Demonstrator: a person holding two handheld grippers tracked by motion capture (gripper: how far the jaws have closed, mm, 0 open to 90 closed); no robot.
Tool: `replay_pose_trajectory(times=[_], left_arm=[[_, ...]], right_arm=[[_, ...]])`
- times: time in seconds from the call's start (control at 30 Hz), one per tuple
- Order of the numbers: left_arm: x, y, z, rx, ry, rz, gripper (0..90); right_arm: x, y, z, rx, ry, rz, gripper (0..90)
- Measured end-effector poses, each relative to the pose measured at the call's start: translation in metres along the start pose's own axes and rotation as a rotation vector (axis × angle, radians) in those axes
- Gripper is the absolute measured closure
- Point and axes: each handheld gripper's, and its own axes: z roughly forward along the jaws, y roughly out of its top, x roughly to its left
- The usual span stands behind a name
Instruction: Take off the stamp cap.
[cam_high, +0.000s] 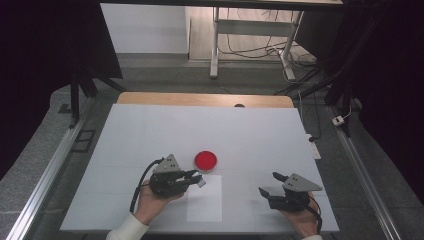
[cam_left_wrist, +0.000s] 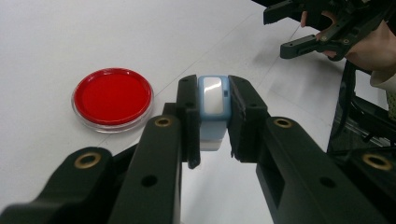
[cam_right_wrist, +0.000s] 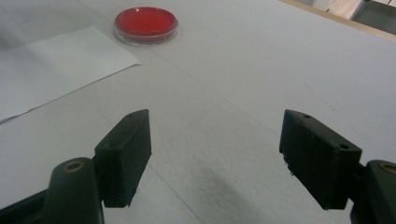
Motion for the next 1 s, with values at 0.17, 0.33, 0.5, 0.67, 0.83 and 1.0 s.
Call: replay_pose_trajectory(times=[0.17, 0.33, 0.5, 0.67, 0.83, 1.0], left_arm=[[0.0, 0.0, 0.0, -0.001, -0.003, -0.004, 75.8], [-0.002, 0.0, 0.0, -0.005, -0.01, -0.004, 75.8], [-0.001, 0.0, 0.002, -0.003, -0.017, -0.009, 75.8], [-0.002, 0.0, 0.001, -0.005, -0.02, -0.009, 75.8], [-0.002, 0.0, 0.003, -0.002, -0.023, -0.007, 75.8], [-0.003, 0.0, 0.005, 0.004, -0.023, -0.005, 75.7]], right_arm=[[0.003, 0.003, 0.002, -0.001, 0.005, 0.0, 24.5], [0.01, 0.007, 0.007, -0.014, 0.008, -0.006, 23.9], [0.018, 0.012, 0.014, -0.014, 0.033, -0.014, 24.2], [0.025, 0.016, 0.02, -0.013, 0.047, -0.013, 25.1], [0.031, 0.019, 0.024, -0.016, 0.057, -0.018, 25.8], [0.037, 0.023, 0.029, -0.014, 0.058, -0.023, 26.2]])
